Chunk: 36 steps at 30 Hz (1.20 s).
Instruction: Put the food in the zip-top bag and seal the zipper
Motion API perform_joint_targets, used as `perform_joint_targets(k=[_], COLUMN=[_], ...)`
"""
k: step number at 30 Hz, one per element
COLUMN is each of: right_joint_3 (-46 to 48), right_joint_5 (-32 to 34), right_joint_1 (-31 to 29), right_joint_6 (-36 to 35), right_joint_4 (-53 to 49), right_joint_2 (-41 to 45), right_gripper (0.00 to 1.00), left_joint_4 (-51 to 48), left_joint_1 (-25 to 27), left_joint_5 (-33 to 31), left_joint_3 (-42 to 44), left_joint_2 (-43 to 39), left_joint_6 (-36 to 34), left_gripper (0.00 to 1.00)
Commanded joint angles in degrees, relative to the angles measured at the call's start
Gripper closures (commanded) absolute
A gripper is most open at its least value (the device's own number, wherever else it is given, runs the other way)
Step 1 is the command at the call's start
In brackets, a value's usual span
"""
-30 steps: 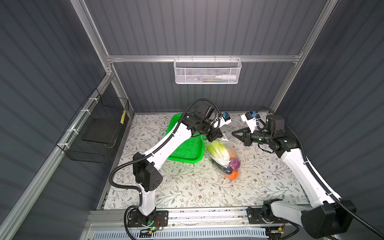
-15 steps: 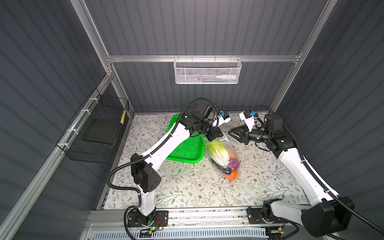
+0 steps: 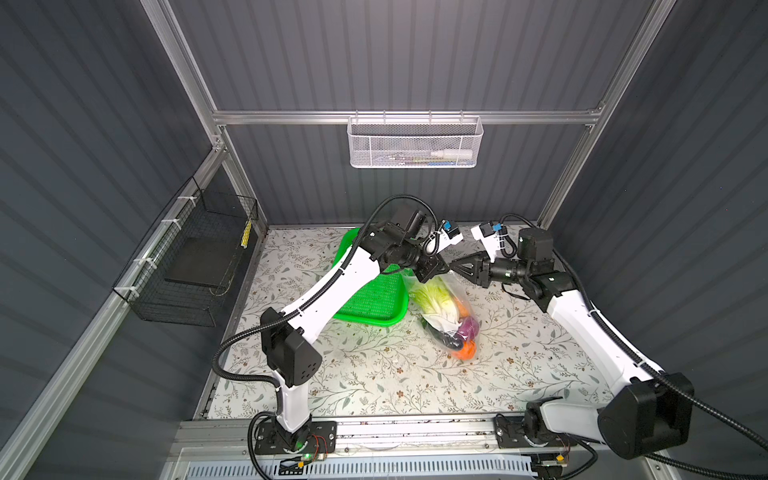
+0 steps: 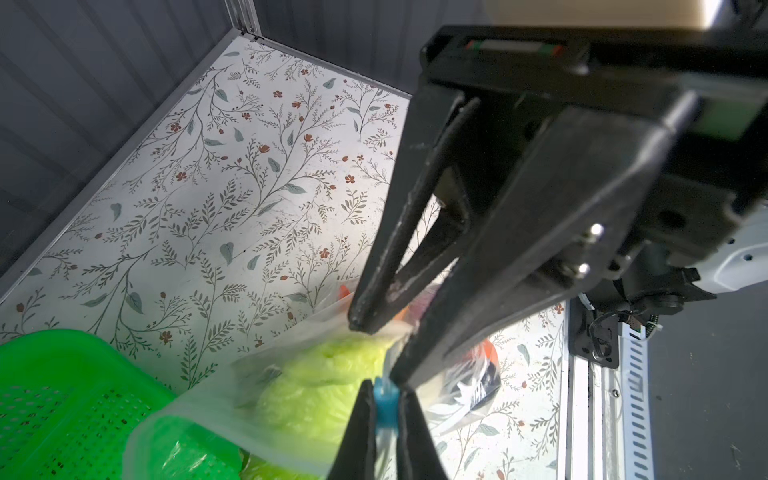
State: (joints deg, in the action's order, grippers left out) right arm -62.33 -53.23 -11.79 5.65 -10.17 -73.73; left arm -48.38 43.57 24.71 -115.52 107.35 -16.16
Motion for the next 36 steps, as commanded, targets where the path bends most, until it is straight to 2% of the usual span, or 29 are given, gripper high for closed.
perform_joint_targets(k=[1,6,12,14,16,25,29,36], right_joint_3=[1.1,1.8,2.2,2.1,1.9,-1.8,-0.3,0.5], right_joint_5=[-2.1,-3.4,-4.1,-4.2,-4.4,1.2,3.4,4.3], right_joint_1=[-0.5,-0.6,-1.0,-1.2,-1.3,-1.0,-0.6,-0.6], right_joint_6=[0.7,2.1,3.1,3.3,3.8,6.4,7.9,6.9], right_joint_4=[1.1,2.0,3.9,4.3,4.7,-2.8,-0.7,-4.2], right_joint_2=[-0.2,-0.6,-0.9,-1.4,-1.9,-2.3,0.7,4.2], right_gripper=[0.81,0.85,0.80,0.86,1.00,1.00,1.00,1.00], left_joint_4=[0.7,0.7,0.2,0.0,0.0,-2.7,-2.5,-2.4], left_joint_1=[0.3,0.3,0.3,0.3,0.3,0.3,-0.9,-2.0], left_joint_5=[1.2,1.2,1.7,1.9,1.9,-0.3,-3.3,-3.1], left_joint_3=[0.0,-0.4,-1.3,-1.7,-2.1,-0.9,2.0,2.2], left_joint_2=[-1.4,-1.0,-0.4,0.0,0.0,-0.9,-2.3,-1.7], left_joint_6=[0.9,0.8,0.6,0.5,0.4,-1.5,-2.8,-3.3], left_gripper=[1.00,1.00,1.00,1.00,1.00,1.00,0.96,0.95])
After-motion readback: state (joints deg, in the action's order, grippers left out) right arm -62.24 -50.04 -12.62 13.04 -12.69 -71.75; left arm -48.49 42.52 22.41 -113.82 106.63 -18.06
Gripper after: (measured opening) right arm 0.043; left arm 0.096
